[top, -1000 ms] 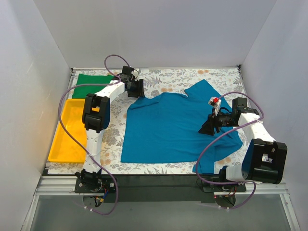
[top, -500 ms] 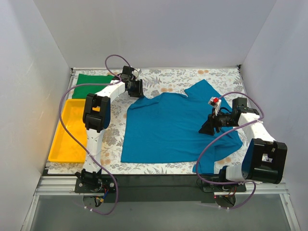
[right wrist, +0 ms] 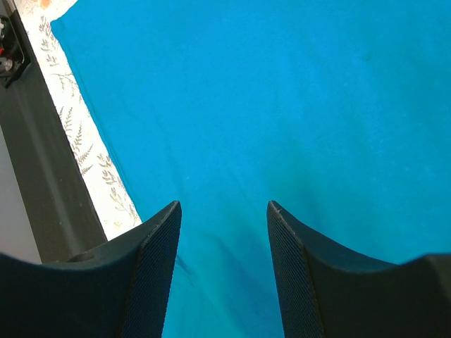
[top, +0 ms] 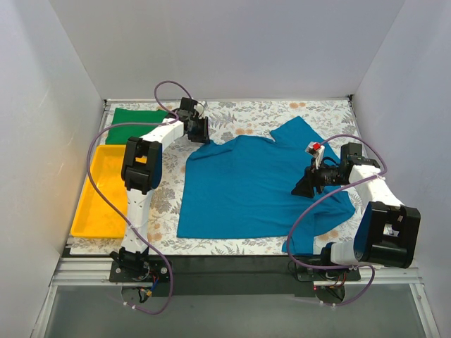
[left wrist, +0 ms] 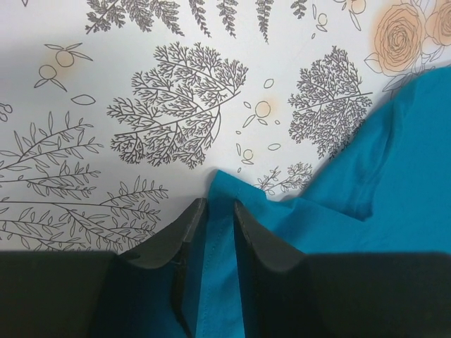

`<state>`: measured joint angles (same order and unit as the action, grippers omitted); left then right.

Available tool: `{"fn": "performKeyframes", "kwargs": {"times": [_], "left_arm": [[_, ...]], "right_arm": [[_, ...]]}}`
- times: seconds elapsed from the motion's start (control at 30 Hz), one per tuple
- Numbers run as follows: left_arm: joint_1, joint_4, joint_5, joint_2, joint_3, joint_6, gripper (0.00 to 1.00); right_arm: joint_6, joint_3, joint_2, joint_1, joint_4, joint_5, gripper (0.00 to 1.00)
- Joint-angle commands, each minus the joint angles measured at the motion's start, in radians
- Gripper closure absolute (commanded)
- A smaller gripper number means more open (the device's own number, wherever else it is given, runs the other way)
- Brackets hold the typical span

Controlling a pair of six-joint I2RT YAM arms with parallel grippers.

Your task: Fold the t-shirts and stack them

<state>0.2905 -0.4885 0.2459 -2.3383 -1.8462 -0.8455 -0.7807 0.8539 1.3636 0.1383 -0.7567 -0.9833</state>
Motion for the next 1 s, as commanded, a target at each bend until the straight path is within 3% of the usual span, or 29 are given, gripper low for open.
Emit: {"fn": "performKeyframes", "kwargs": {"times": [0.0, 0.23, 0.5, 0.97], "left_arm": [[0.009, -0.045, -0.14, -0.01, 0.056, 0.017, 0.78], [0.055, -0.055, -0.318, -0.018, 0.054, 0.037, 0.76], [0.072, -0.065, -0.35, -0.039, 0.067, 0.054, 0.79], [0.081, -0.074, -0.358, -0.052, 0.082, 0.045, 1.0]], "right_arm": [[0.008, 0.007, 0.005, 0.007, 0.007, -0.029, 0.41], [0.009, 0.008, 0.009, 0.009, 0.008, -0.028, 0.41], [0.011, 0.01, 0.009, 0.012, 0.007, -0.028, 0.41], [0.014, 0.01, 0.008, 0.014, 0.005, -0.026, 0.41]]}}
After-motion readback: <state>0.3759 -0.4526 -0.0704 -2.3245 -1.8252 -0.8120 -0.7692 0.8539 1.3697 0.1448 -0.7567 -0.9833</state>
